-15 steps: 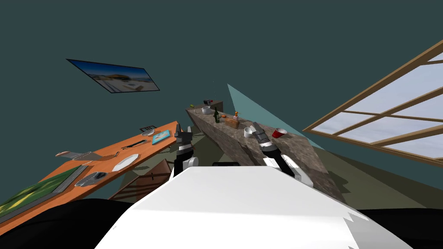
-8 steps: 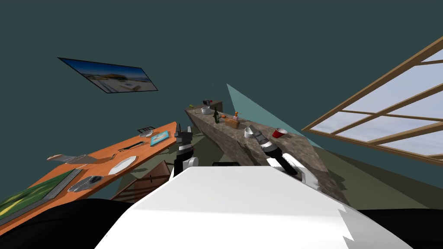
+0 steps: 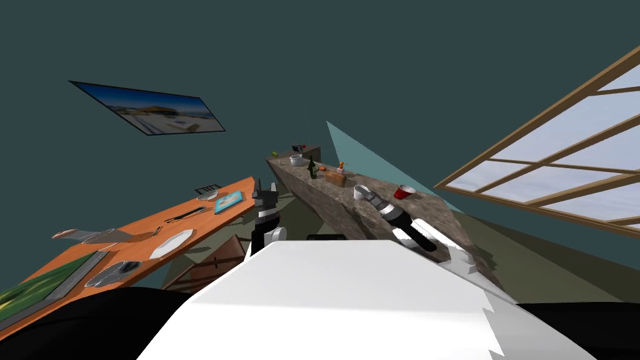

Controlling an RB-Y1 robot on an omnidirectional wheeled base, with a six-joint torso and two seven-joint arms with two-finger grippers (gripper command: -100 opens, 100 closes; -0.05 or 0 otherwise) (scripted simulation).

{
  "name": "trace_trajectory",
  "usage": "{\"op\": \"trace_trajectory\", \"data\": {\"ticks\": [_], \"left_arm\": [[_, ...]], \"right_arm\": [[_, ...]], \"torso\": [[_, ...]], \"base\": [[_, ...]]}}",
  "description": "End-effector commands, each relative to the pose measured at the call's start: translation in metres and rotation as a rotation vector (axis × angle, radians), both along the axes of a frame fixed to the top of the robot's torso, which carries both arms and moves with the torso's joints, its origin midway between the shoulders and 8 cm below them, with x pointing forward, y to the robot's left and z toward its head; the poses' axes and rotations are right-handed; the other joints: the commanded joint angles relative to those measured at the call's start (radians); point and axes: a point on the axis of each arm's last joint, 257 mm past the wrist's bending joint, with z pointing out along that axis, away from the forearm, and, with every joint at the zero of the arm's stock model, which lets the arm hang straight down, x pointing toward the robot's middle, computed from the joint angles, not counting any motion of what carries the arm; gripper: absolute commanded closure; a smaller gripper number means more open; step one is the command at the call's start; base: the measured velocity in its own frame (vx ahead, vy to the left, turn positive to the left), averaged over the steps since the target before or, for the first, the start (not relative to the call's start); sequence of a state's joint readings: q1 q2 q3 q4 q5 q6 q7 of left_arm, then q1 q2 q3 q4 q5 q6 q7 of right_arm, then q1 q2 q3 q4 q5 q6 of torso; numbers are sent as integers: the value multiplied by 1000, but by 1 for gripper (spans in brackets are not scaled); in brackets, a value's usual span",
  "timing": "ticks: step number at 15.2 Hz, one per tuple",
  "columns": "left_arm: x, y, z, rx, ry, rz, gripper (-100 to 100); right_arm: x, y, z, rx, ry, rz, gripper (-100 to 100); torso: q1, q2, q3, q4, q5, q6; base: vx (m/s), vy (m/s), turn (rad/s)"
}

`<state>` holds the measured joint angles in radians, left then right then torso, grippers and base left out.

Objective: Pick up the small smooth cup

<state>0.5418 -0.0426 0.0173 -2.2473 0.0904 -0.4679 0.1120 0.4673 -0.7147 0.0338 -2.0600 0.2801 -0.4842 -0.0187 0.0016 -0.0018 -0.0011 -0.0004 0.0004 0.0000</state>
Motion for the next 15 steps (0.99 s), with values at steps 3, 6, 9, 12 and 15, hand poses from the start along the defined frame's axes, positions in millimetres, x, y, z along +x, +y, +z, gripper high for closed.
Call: {"op": "trace_trajectory", "data": {"ticks": [3, 6, 9, 12, 15], "left_arm": [[0, 0, 0, 0, 0, 0, 0], [0, 0, 0, 0, 0, 0, 0], [0, 0, 0, 0, 0, 0, 0], [0, 0, 0, 0, 0, 0, 0], [0, 0, 0, 0, 0, 0, 0]], "right_arm": [[0, -3, -14, -120, 6, 25, -100], [0, -7, -26, -222, 10, 47, -100], [-1, -13, -39, -325, 13, 71, -100], [-2, -20, -50, -428, 16, 96, -100], [-4, -29, -62, -531, 18, 123, -100]], "torso": [[0, 0, 0, 0, 0, 0], [0, 0, 0, 0, 0, 0], [0, -1, 0, 0, 0, 0], [1, -1, 0, 0, 0, 0], [1, 0, 0, 0, 0, 0]], "base": [[19, 23, -35], [27, 33, -30], [25, 31, -30], [28, 35, -21], [25, 31, -39]]}}
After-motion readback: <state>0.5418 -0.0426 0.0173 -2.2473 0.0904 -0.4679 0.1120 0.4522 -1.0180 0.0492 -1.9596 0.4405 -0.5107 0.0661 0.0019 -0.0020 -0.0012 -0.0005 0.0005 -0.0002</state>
